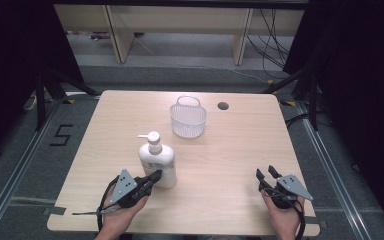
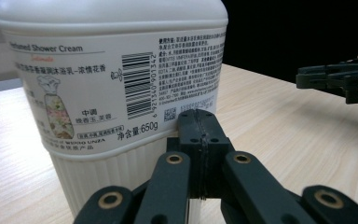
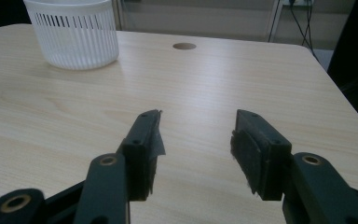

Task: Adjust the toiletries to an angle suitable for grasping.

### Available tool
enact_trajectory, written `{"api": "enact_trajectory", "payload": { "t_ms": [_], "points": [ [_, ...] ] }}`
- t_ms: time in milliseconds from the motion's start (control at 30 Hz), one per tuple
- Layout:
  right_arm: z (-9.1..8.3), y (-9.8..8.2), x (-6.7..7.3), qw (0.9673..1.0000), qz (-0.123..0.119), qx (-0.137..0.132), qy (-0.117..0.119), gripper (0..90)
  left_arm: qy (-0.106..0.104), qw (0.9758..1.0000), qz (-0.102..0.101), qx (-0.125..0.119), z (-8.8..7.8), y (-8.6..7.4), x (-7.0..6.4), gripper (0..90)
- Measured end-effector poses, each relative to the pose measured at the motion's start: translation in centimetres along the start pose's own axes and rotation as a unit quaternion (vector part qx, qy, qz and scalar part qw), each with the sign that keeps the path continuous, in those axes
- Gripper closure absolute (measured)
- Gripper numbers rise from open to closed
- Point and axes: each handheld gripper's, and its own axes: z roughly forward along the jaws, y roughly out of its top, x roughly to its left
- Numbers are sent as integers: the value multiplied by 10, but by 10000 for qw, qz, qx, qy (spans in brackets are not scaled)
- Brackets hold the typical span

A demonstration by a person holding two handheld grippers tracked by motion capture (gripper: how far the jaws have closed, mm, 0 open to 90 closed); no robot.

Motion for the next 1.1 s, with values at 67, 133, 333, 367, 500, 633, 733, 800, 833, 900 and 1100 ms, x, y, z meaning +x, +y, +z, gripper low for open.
{"api": "enact_trajectory", "payload": {
  "t_ms": [67,133,333,367,500,633,733,800,833,900,1100],
  "points": [
    [0,0,0,10000,2,1,0,512,20,10000,-15,13,3,1,-1,895],
    [0,0,1,10000,62,22,23,510,16,10000,-23,0,6,1,-1,895],
    [0,0,0,10000,4,-1,-7,505,64,10000,3,23,7,2,-1,890],
    [0,0,0,10000,4,-2,-6,499,89,9999,50,-17,5,2,-1,866],
    [0,0,0,10000,40,-5,-9,478,141,9996,230,-132,-3,4,-3,801],
    [-1,-1,2,9996,287,9,43,434,407,9980,232,-436,-22,8,-4,617],
    [0,0,-1,9999,130,-19,34,420,541,9967,237,-563,-28,12,-4,554],
    [0,0,-1,9999,112,-51,32,417,614,9957,226,-651,-32,17,-3,510],
    [0,0,-2,9999,101,-40,22,417,670,9955,219,-638,-33,19,-3,499],
    [-1,-1,-2,9999,140,-14,60,417,792,9944,149,-677,-34,24,-3,453],
    [1,-1,1,9998,203,-29,66,416,913,9932,148,-703,-32,34,-5,397]
  ]
}}
